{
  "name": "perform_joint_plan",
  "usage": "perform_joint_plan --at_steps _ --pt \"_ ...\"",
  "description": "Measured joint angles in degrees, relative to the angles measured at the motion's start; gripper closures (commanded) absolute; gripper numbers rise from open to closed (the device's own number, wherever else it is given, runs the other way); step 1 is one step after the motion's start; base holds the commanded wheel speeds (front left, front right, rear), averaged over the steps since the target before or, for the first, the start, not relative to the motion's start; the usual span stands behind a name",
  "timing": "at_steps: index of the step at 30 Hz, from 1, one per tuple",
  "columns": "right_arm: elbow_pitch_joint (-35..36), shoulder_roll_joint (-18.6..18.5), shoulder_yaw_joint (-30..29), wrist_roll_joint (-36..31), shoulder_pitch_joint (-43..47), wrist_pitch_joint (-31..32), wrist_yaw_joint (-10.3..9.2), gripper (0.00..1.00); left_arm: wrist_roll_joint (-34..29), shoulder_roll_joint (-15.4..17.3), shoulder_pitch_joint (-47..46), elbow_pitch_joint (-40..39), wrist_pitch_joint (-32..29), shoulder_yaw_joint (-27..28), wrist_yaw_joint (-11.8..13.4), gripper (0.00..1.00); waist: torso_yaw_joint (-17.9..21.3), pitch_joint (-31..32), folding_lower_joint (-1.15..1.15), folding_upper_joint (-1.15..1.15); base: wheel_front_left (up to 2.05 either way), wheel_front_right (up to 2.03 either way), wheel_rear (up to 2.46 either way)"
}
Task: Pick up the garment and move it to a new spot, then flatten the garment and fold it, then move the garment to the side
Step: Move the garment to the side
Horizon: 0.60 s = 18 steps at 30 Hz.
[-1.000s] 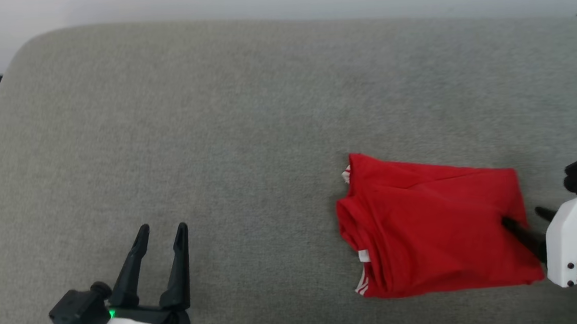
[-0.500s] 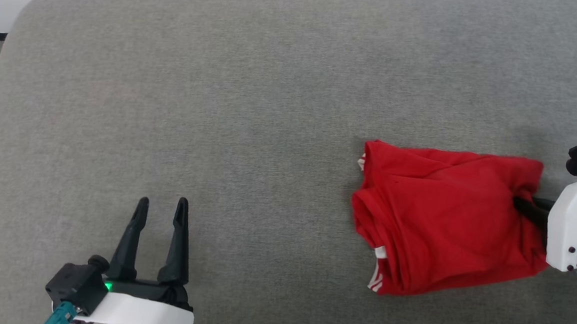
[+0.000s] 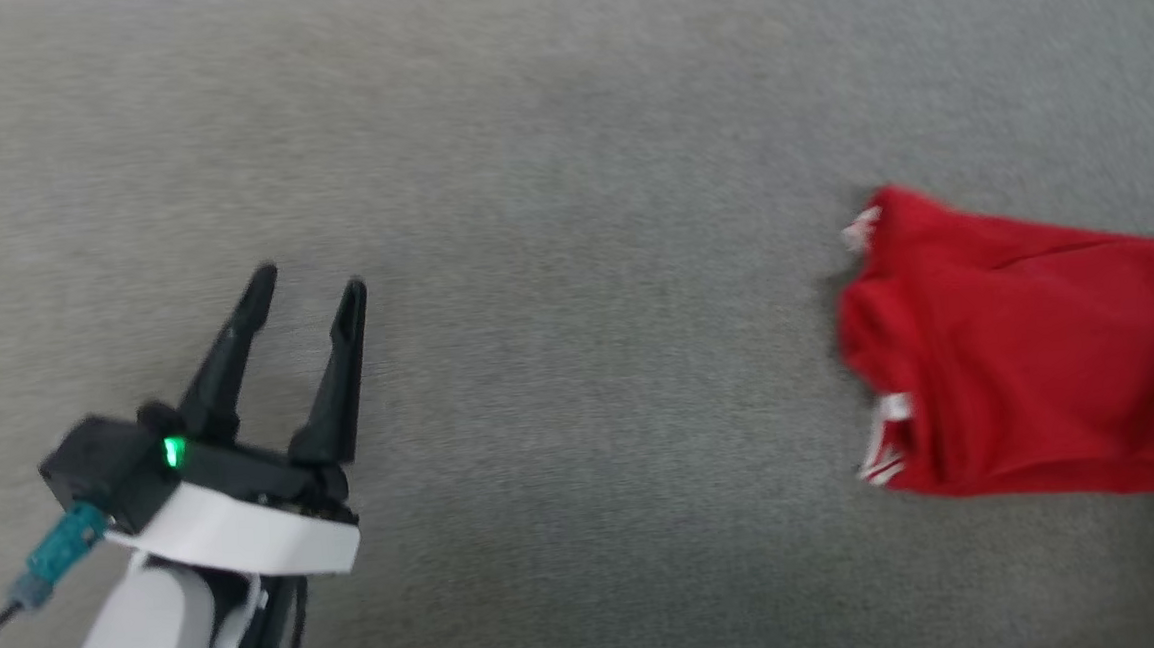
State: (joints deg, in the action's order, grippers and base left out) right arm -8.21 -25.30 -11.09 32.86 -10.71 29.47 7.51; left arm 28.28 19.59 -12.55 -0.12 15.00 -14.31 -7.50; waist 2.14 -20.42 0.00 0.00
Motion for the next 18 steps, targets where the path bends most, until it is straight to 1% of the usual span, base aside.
perform_joint_plan --at_steps 5,7,9,14,18 --pt "-2.69 0.49 -7.99 -3.01 -1.18 -4.04 0.0 1.0 0.45 4.0 -5.87 -1.41 0.0 -2.53 0.0 0.0 3.43 -3.78 0.0 0.0 0.0 0.0 0.0" --pt "-3.56 0.25 -11.36 -5.73 -3.04 -6.27 0.0 1.0 0.64 5.58 -8.3 -2.0 0.0 -3.09 0.0 0.0 4.43 -5.54 0.0 0.0 0.0 0.0 0.0" --pt "-4.49 0.51 -15.12 -8.46 -5.26 -8.1 -0.01 1.0 1.03 6.35 -10.4 -2.71 0.0 -3.61 0.0 0.0 5.2 -7.27 0.0 0.0 0.0 0.0 0.0" --pt "-7.01 1.81 -21.93 -16.06 -12.89 -11.6 0.0 1.0 1.65 8.95 -14.18 -3.74 0.0 -4.41 0.0 0.0 6.16 -11.45 0.0 0.0 0.0 0.0 0.0" --pt "-8.66 3.37 -25.42 -22.97 -19.07 -14.0 0.0 1.0 1.71 10.76 -16.61 -4.16 0.0 -5.05 0.0 0.0 6.23 -14.38 0.0 0.0 0.0 0.0 0.0"
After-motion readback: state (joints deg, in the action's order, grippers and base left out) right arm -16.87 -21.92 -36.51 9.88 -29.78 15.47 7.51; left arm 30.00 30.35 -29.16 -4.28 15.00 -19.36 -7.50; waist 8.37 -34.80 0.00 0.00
